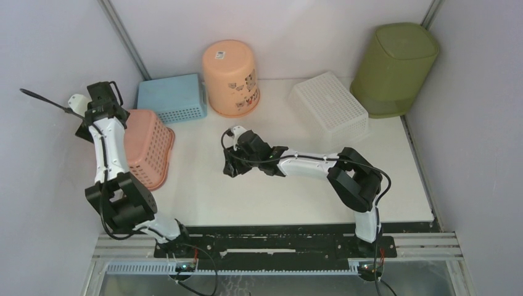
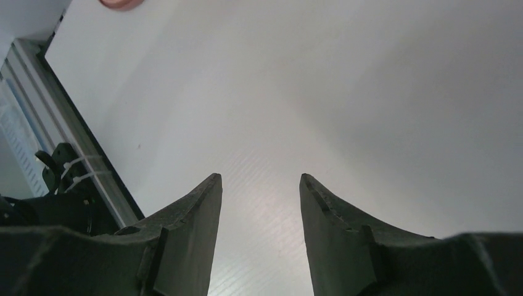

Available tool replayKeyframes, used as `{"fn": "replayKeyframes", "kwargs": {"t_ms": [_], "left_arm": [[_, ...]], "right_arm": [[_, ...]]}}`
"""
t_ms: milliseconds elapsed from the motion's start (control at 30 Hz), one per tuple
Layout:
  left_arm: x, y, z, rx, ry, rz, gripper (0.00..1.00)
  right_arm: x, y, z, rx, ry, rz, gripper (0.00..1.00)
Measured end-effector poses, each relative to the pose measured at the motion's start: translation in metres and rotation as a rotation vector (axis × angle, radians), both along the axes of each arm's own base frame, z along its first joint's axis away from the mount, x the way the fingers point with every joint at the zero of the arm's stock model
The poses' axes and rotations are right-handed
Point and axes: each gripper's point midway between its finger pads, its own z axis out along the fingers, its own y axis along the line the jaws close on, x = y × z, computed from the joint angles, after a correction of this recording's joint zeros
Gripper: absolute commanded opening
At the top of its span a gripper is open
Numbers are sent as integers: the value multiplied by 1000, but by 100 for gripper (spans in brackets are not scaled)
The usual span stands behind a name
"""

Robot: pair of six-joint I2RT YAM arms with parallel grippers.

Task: Turn the large container upside down
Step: Adjust the container at the center of the board.

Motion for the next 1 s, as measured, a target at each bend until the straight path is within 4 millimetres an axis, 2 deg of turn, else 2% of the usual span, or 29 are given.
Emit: {"fn": "replayKeyframes", "kwargs": {"t_ms": [233,333,600,733,867,1000], "left_arm": [[7,9,-31,-98,22,-21,98],[9,10,-37,-110,25,-24,98],[3,13,-38,-88,14,-4,97],[-2,11,-32,-64,-20,1,96],[-5,18,-23,-19,-69,47,96],[-13,26,-26,24,-90,126,97]], "right_arm": [[-24,2,-10,-50,25,45,58],[-29,2,-12,-64,25,57,58],[-33,2,-13,-69,23,68,58],[-34,3,-13,-66,27,73,58],[-34,3,-13,-65,29,77,58],[-35,3,-13,-64,30,78,58]]}}
